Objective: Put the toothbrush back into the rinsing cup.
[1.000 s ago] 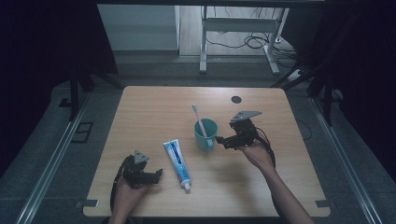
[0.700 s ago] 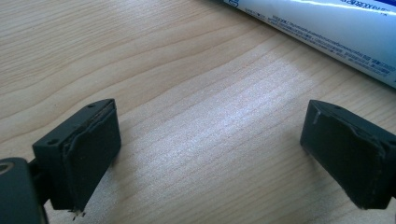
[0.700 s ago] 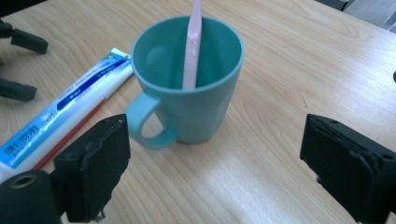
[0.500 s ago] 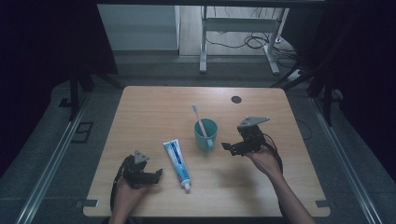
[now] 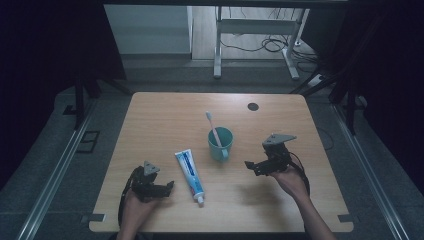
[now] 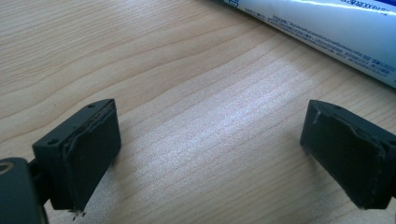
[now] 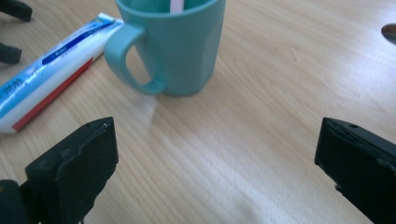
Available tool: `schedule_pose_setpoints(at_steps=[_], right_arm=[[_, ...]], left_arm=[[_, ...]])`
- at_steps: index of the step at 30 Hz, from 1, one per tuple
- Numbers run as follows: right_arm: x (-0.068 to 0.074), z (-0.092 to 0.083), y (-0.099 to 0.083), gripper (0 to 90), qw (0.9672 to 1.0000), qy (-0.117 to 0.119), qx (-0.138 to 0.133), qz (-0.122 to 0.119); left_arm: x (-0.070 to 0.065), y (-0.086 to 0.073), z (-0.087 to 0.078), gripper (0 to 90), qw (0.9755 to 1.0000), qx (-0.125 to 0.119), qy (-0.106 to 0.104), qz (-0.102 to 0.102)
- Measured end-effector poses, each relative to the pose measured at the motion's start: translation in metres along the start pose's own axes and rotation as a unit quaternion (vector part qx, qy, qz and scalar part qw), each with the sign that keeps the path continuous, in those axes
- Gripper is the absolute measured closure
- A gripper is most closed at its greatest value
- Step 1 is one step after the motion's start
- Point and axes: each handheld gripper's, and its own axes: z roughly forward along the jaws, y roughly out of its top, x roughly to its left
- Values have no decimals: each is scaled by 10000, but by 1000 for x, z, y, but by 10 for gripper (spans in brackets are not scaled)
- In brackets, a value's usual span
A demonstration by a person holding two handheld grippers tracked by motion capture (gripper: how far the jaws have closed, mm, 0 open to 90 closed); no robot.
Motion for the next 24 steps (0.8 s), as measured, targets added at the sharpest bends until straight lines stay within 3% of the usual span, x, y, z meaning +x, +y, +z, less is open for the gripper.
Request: schedule_pose_setpoints(at_steps=[24], right_arm=[[-5, -12, -53, 39, 9994, -180, 189, 231]], left_arm=[[0, 0, 0, 51, 10000, -14, 15, -6]])
